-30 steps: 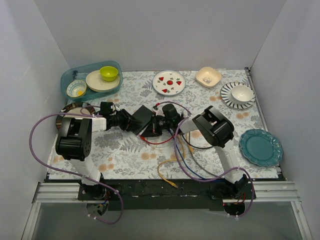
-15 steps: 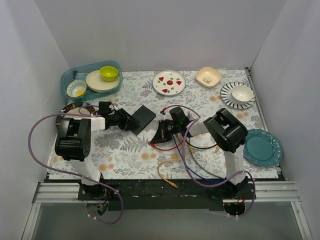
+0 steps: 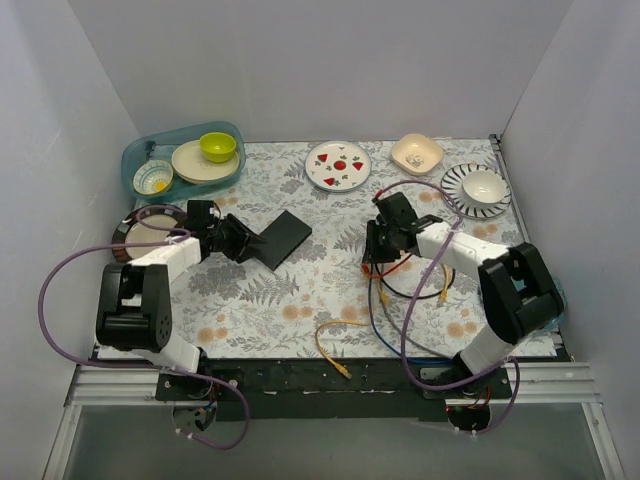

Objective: Pull the plug from the switch port

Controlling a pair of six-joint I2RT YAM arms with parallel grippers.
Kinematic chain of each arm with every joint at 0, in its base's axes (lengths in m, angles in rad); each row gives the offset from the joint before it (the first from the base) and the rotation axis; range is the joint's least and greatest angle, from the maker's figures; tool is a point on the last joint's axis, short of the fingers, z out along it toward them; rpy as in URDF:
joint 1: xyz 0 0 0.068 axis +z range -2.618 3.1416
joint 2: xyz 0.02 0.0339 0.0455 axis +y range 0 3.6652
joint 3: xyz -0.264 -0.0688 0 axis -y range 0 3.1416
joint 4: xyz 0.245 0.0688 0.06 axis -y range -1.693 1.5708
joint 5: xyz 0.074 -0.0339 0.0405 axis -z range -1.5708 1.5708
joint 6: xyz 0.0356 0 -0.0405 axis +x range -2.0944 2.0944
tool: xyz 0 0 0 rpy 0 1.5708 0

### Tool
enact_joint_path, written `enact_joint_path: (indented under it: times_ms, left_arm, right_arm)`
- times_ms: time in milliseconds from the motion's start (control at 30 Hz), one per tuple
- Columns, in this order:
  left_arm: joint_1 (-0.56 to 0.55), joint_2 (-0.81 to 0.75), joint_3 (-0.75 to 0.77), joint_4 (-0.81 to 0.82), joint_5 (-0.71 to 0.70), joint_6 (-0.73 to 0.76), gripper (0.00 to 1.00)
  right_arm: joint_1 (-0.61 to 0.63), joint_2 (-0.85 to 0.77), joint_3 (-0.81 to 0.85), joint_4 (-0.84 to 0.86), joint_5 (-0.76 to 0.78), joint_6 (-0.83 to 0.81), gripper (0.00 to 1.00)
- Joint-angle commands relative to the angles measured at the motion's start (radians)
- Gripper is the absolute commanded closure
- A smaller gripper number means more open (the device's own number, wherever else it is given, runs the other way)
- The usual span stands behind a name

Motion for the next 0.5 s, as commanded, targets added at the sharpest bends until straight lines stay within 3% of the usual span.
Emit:
enact_joint_path:
  times_ms: [0,67,167,300,367,467]
  left_arm:
    - [0.003,-0.182,-0.022,-0.088,-0.083,-0.003,0.59]
    - [0.000,-0.276,-0.047,-0.148,-0.111,-0.056,0.56]
    - [-0.015,-0.311,-0.074,-0.214,-0.118,-0.078,0.54]
    - [-0.021,-0.354,-0.140,-0.214,-0.098,-0.081,0.56]
    - [-0.024,-0.377,-0.170,-0.214,-0.077,-0.079,0.57]
    - [-0.032,-0.411,-0.202,-0.223,-0.068,-0.072,0.58]
  right_arm:
    - [0.012,-0.200,0.007,-0.038,0.078,-0.050,0.55]
    - [0.016,-0.238,0.096,-0.083,0.168,-0.062,0.46]
    - [0.016,-0.264,0.196,-0.186,0.219,-0.088,0.15]
    - [0.026,-0.356,0.195,-0.172,0.161,-0.134,0.10]
    - [0.058,-0.404,0.176,-0.169,0.037,-0.208,0.09]
    - [0.172,-0.430,0.161,-0.313,0.061,-0.300,0.07]
